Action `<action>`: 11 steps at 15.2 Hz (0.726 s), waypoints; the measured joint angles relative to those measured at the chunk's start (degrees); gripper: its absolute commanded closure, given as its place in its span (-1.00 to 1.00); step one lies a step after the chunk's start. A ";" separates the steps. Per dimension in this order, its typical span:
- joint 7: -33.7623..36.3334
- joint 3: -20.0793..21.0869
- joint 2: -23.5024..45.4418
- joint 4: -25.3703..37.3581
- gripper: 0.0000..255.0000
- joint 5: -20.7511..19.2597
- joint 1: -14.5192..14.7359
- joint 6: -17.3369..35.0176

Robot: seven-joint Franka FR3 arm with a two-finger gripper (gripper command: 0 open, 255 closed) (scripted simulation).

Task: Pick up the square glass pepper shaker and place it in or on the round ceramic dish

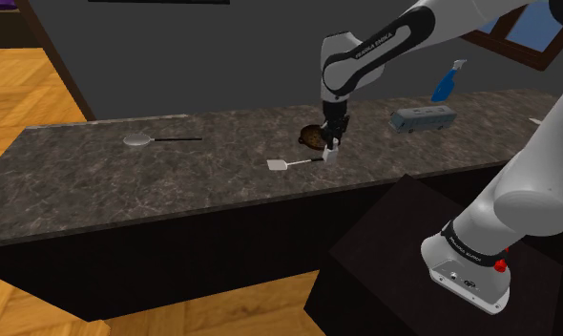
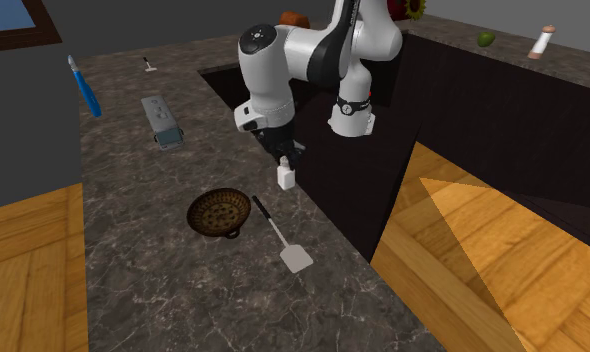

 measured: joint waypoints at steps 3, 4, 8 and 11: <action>0.08 0.02 -1.41 0.73 1.00 -0.03 0.04 -2.14; 0.06 0.00 -2.13 0.75 1.00 -0.05 0.02 -2.89; 0.08 -0.01 -3.72 2.05 1.00 -0.09 0.02 -5.78; -0.72 -0.43 -2.56 5.10 1.00 -0.25 -0.45 -7.68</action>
